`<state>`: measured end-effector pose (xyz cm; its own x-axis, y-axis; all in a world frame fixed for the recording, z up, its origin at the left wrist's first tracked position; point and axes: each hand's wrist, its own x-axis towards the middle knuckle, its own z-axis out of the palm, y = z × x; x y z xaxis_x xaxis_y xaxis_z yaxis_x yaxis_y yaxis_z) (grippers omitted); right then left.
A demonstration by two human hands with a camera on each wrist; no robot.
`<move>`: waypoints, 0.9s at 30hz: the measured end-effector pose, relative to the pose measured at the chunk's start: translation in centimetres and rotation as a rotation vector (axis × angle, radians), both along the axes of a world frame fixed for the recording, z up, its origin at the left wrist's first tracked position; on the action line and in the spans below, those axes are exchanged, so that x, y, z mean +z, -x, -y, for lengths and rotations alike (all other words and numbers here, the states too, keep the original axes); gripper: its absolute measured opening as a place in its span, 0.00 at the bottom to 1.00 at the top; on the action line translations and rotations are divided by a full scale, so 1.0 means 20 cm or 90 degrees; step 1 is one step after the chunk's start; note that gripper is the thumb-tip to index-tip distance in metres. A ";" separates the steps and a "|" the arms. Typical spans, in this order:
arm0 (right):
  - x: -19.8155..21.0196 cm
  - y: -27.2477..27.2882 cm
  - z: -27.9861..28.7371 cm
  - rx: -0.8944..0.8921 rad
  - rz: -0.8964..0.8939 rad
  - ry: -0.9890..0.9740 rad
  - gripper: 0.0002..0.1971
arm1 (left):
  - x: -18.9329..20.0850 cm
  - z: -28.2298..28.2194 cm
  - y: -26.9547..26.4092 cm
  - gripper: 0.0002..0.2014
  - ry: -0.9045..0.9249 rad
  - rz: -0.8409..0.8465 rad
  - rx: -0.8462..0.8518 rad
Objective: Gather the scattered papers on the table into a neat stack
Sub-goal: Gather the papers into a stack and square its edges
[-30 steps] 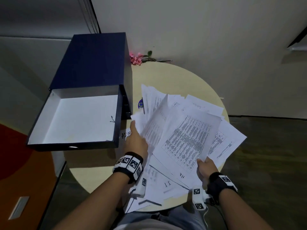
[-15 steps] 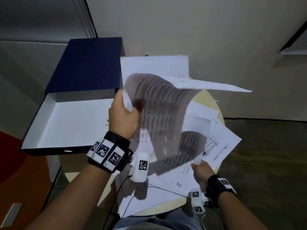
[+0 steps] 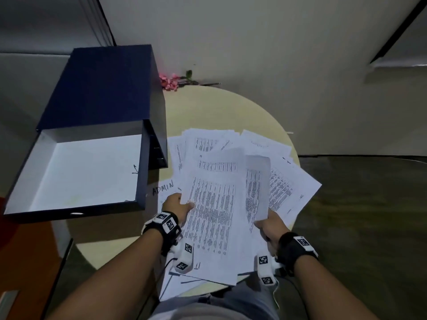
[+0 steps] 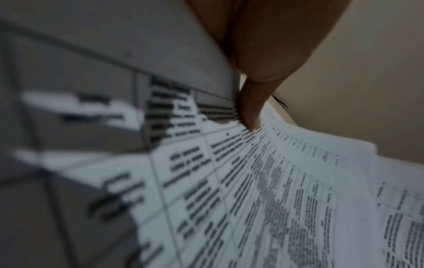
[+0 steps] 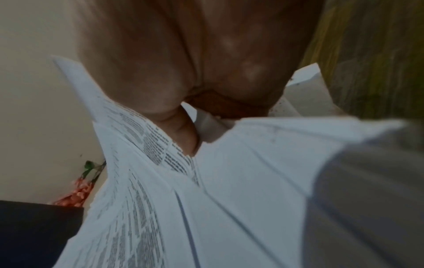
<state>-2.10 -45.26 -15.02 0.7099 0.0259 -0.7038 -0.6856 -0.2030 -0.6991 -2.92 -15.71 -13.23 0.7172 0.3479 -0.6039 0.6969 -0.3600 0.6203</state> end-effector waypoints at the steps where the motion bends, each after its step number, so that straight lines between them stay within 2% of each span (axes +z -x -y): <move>1: 0.01 0.00 -0.01 0.009 0.009 -0.024 0.21 | -0.01 0.00 0.00 0.24 0.003 0.005 0.001; 5: 0.05 -0.02 -0.08 0.024 0.032 -0.069 0.25 | 0.00 0.02 0.03 0.27 0.038 0.046 0.016; 7: 0.04 -0.02 -0.11 0.018 0.046 -0.086 0.26 | -0.02 0.02 0.03 0.32 0.052 0.064 0.046; 11: 0.05 -0.02 -0.17 0.024 0.053 -0.117 0.30 | -0.07 -0.04 0.07 0.34 0.130 0.132 0.143; 13: 0.08 -0.01 -0.20 0.048 0.054 -0.128 0.31 | -0.09 -0.08 0.07 0.38 0.176 0.100 0.175; 14: 0.08 -0.01 -0.21 0.056 0.055 -0.124 0.31 | -0.07 -0.10 0.08 0.35 0.199 0.066 0.180; 16: 0.07 -0.01 -0.22 0.065 0.033 -0.114 0.30 | -0.05 -0.12 0.11 0.20 0.221 0.024 0.163; 17: 0.09 -0.01 -0.22 0.058 0.026 -0.098 0.27 | -0.06 -0.13 0.13 0.17 0.215 0.023 0.152; 19: 0.11 -0.02 -0.23 0.050 0.018 -0.052 0.14 | -0.10 -0.14 0.15 0.14 0.186 0.053 0.149; 21: 0.08 -0.03 -0.21 0.014 0.028 -0.009 0.08 | -0.17 -0.16 0.18 0.14 0.166 0.064 0.164; 22: 0.06 -0.03 -0.19 -0.003 0.046 0.035 0.06 | -0.21 -0.17 0.19 0.17 0.172 0.057 0.186; 24: 0.01 -0.05 -0.12 -0.028 0.110 0.237 0.12 | -0.30 -0.20 0.20 0.29 0.154 0.019 0.205; 25: 0.00 -0.05 -0.09 -0.040 0.137 0.316 0.14 | -0.33 -0.21 0.20 0.30 0.153 0.011 0.204; 27: 0.01 -0.06 -0.04 -0.045 0.148 0.407 0.23 | -0.31 -0.20 0.20 0.19 0.166 0.023 0.186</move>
<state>-0.90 -44.48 -14.91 0.8288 -0.3966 -0.3947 -0.5595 -0.5850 -0.5871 -6.89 -11.70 -19.34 0.6329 0.3783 -0.6756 0.7229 0.0237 0.6905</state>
